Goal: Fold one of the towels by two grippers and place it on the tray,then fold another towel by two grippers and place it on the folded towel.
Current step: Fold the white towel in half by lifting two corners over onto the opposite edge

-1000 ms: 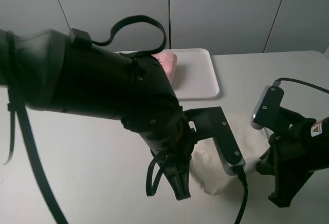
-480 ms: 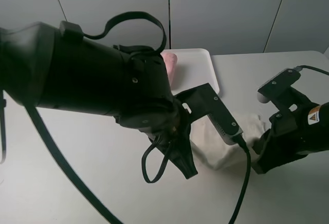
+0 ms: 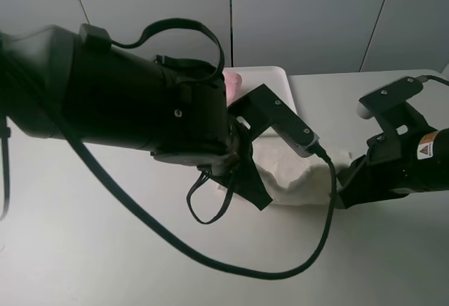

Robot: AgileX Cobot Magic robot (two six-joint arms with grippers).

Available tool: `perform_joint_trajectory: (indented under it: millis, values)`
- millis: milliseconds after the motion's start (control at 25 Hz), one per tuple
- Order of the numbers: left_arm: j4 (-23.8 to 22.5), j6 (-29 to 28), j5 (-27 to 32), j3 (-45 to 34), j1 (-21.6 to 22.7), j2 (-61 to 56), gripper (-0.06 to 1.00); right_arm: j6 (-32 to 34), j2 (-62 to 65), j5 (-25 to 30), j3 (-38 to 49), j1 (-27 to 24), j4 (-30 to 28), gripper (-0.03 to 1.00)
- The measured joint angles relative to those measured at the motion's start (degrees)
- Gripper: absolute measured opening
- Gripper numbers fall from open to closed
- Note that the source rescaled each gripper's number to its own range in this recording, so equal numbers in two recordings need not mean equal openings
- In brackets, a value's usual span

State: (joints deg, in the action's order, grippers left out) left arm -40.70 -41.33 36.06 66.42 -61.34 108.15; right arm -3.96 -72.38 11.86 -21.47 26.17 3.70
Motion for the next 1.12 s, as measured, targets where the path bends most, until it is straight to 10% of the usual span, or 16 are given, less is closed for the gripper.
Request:
perform_joint_trajectory:
  millis: [320, 840, 960, 1120]
  values:
    - [1.72, -1.69, -3.13, 0.0, 5.01, 0.0, 0.0, 10.97, -7.48, -5.57, -0.11, -5.74, -0.6, 0.0]
    - [1.72, -1.8, -7.57, 0.0, 9.34, 0.0, 0.08, 9.31, -8.86, -16.59, -0.46, -6.25, -1.08, 0.03]
    - [1.43, -1.8, -7.57, 0.0, 9.92, 0.0, 0.39, 6.57, -8.86, -18.36, -0.46, -6.25, -1.08, 0.31]
    - [1.11, -2.04, -7.57, 0.0, 9.92, 0.0, 0.94, 5.68, -8.94, -19.97, -0.72, -6.25, -0.06, 0.93]
